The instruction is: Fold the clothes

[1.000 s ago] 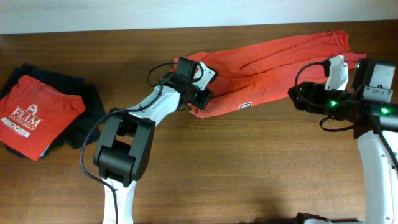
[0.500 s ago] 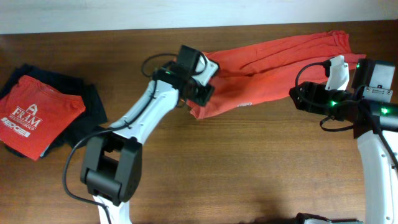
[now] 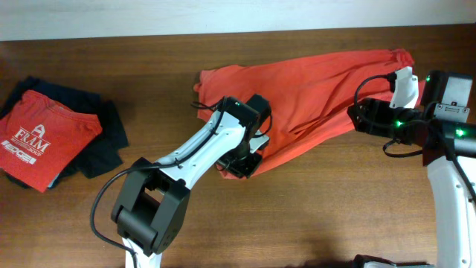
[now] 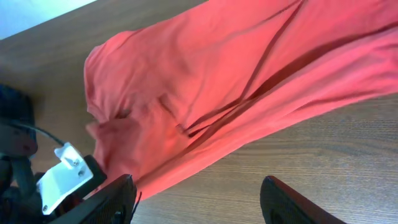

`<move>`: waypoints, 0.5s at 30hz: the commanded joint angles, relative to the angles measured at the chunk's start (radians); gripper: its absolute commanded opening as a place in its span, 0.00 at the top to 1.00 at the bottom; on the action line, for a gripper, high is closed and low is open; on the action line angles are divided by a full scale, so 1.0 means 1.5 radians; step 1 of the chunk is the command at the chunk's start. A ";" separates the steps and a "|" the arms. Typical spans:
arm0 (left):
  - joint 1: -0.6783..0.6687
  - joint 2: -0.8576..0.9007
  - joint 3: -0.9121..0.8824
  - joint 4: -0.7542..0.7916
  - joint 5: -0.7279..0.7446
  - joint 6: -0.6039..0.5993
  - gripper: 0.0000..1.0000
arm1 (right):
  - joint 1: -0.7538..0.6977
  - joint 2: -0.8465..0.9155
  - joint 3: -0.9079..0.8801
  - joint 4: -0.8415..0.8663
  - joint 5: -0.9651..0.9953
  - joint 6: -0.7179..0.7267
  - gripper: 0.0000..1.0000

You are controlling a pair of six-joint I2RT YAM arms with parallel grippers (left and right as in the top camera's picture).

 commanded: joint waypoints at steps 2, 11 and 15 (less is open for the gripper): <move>0.004 -0.010 -0.020 -0.078 -0.126 -0.072 1.00 | 0.000 -0.005 0.010 -0.005 0.007 -0.007 0.31; 0.120 -0.090 -0.024 -0.137 -0.123 -0.125 0.99 | 0.000 0.021 0.010 -0.053 0.098 -0.005 0.27; 0.160 -0.122 -0.024 -0.144 -0.099 -0.124 0.94 | 0.000 0.030 0.010 -0.050 0.098 -0.005 0.26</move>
